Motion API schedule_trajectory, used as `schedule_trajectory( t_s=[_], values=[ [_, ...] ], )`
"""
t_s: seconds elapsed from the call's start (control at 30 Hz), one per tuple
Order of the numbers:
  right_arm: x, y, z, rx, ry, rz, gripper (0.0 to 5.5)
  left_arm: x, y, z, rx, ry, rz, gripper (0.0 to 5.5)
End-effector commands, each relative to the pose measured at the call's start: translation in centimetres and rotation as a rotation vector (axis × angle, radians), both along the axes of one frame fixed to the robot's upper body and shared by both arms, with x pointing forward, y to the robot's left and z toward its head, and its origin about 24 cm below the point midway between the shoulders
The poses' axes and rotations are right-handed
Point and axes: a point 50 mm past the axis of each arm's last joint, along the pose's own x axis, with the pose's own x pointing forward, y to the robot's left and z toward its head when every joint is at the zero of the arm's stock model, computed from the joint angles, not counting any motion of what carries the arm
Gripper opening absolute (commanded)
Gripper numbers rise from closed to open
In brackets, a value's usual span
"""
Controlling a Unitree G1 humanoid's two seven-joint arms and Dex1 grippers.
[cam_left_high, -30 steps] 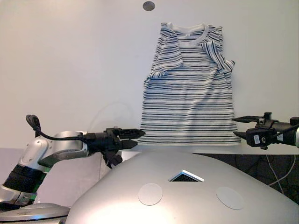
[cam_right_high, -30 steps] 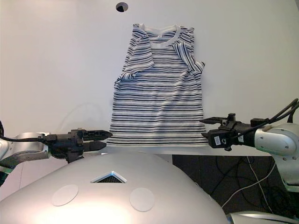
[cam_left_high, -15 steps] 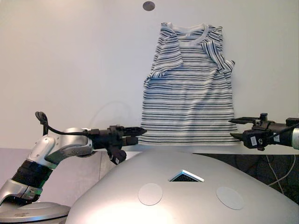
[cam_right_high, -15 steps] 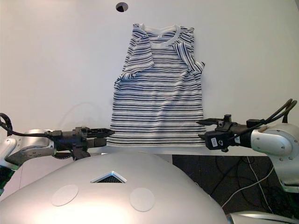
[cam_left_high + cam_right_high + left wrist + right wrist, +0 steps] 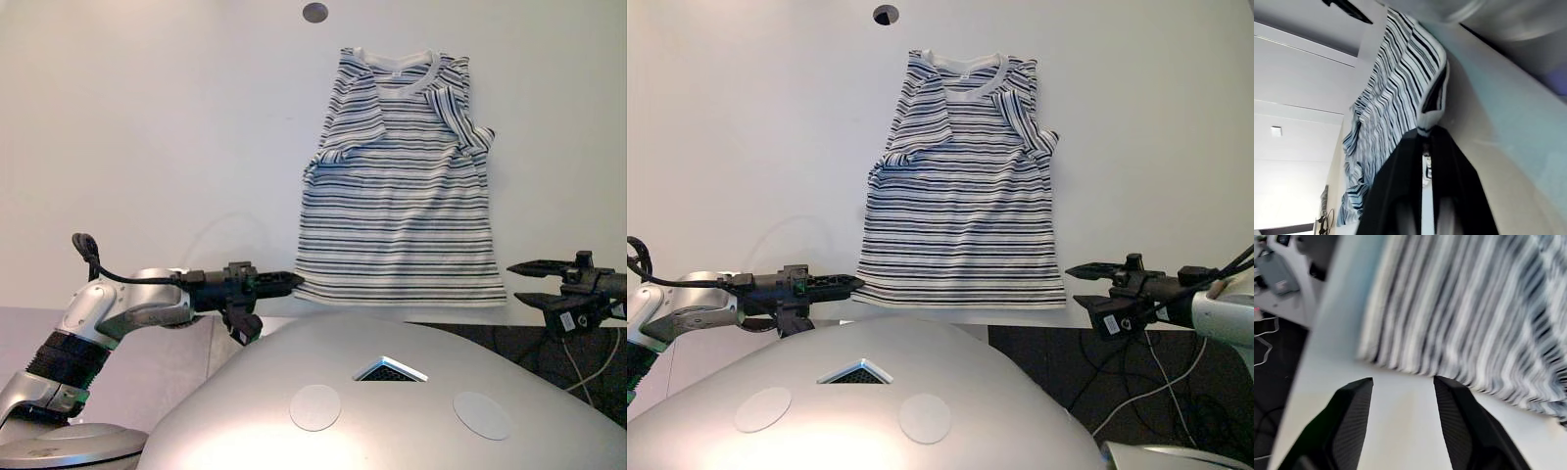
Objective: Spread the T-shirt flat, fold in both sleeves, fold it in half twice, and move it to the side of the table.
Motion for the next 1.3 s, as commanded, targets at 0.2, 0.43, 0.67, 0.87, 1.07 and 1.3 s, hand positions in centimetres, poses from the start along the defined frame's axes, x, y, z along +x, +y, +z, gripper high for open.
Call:
schedule_trajectory(
  t_s=[0.2,0.43,0.67,0.87,1.07,1.3],
  values=[
    [0.6,1.0,-1.5,-0.016,0.019,0.119,2.35,-0.6,2.1,-3.2,0.219,0.051,0.023,0.03],
    [1.1,2.5,-2.3,0.032,0.035,0.125,2.35,-0.3,2.2,-3.2,0.21,0.035,0.023,0.03],
    [1.3,3.8,-2.8,0.071,0.074,0.104,2.35,-0.2,1.9,-3.2,0.199,0.031,0.019,0.03],
    [0.9,3.5,-2.7,0.054,0.131,0.079,1.3,-0.1,1.7,-3.0,0.191,0.031,0.022,0.0],
    [1.0,3.7,-2.5,0.059,0.129,0.062,0.29,0.0,1.4,-2.4,0.174,0.032,0.021,0.0],
    [2.0,4.6,-2.0,0.164,0.048,0.013,0.01,1.1,1.0,-1.2,0.142,0.045,0.071,0.0]
  ],
)
